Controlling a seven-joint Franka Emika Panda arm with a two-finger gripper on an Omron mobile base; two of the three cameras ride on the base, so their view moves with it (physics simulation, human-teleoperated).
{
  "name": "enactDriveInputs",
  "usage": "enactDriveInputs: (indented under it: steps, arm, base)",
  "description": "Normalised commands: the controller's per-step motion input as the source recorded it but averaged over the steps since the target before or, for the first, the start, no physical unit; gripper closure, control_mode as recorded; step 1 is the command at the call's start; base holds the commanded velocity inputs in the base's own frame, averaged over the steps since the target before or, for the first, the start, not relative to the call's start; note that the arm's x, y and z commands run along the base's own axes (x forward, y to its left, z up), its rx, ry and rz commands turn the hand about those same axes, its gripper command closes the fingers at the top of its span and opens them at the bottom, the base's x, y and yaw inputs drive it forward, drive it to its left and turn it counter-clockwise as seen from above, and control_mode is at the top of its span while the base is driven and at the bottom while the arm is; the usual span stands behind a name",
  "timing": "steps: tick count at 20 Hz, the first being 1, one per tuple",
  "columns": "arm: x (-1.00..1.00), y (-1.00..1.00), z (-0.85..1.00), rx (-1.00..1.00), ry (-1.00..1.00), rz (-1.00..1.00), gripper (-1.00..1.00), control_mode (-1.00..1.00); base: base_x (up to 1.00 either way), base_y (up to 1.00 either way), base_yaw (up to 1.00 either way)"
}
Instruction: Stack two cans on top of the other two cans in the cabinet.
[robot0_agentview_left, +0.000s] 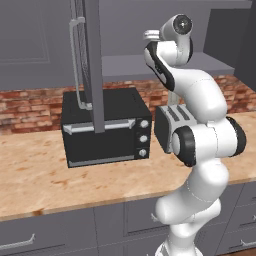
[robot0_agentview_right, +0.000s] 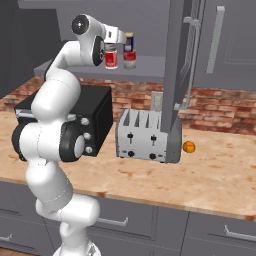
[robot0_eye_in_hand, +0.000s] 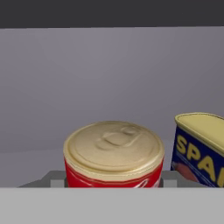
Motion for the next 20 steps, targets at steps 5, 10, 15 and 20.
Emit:
enactDriveInputs:
  steps: [5, 10, 15, 20]
  arm:
    - [0.01, 0.00, 0.00, 0.00, 0.00, 0.00, 1.00, -1.00]
    - [0.00, 0.00, 0.00, 0.00, 0.00, 0.00, 1.00, -1.00]
    - [0.00, 0.00, 0.00, 0.00, 0.00, 0.00, -1.00, -1.00]
    - [0.00, 0.00, 0.00, 0.00, 0.00, 0.00, -1.00, -1.00]
  base:
    - [0.00, 0.00, 0.00]
    - [0.00, 0.00, 0.00]
    - [0.00, 0.00, 0.00]
    - [0.00, 0.00, 0.00]
